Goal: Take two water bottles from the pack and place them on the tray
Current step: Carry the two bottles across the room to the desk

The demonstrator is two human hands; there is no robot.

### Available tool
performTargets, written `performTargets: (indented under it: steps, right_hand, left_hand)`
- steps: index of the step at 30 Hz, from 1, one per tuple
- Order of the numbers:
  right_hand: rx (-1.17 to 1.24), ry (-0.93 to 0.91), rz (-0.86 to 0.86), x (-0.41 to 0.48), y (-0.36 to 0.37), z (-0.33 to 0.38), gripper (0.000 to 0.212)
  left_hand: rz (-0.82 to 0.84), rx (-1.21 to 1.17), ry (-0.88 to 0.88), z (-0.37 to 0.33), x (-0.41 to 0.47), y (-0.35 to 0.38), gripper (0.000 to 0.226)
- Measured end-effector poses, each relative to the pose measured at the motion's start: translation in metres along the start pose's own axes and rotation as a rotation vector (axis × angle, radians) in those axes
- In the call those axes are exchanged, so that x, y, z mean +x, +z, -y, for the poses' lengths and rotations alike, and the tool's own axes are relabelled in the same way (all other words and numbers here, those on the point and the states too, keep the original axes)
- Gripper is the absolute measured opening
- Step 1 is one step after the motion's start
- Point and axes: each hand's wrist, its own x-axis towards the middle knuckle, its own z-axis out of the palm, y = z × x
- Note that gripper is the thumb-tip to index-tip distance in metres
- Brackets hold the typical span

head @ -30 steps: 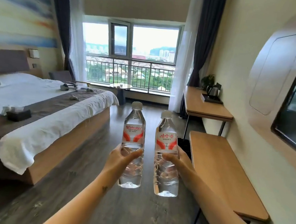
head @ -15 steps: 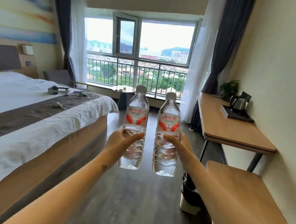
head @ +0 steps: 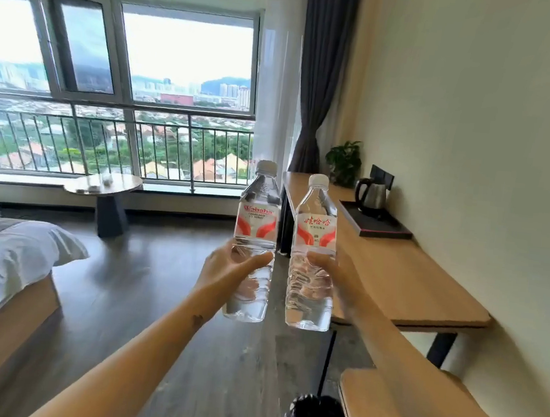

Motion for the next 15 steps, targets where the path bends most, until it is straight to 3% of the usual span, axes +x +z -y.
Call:
performTargets:
  steps: [3, 10, 15]
  right_hand:
    - [0.001, -0.008, 0.017, 0.114, -0.012, -0.040, 0.071]
    - [0.018, 0.023, 0.075, 0.338, 0.018, -0.094, 0.042]
    - [0.031, 0.012, 0.015, 0.475, 0.036, -0.163, 0.045]
  left_hand:
    - [0.023, 0.024, 0.018, 0.024, 0.113, 0.013, 0.059]
    - [0.013, 0.066, 0.002, 0.067, 0.331, -0.016, 0.065]
    - [0.036, 0.042, -0.002, 0.125, 0.490, -0.032, 0.072]
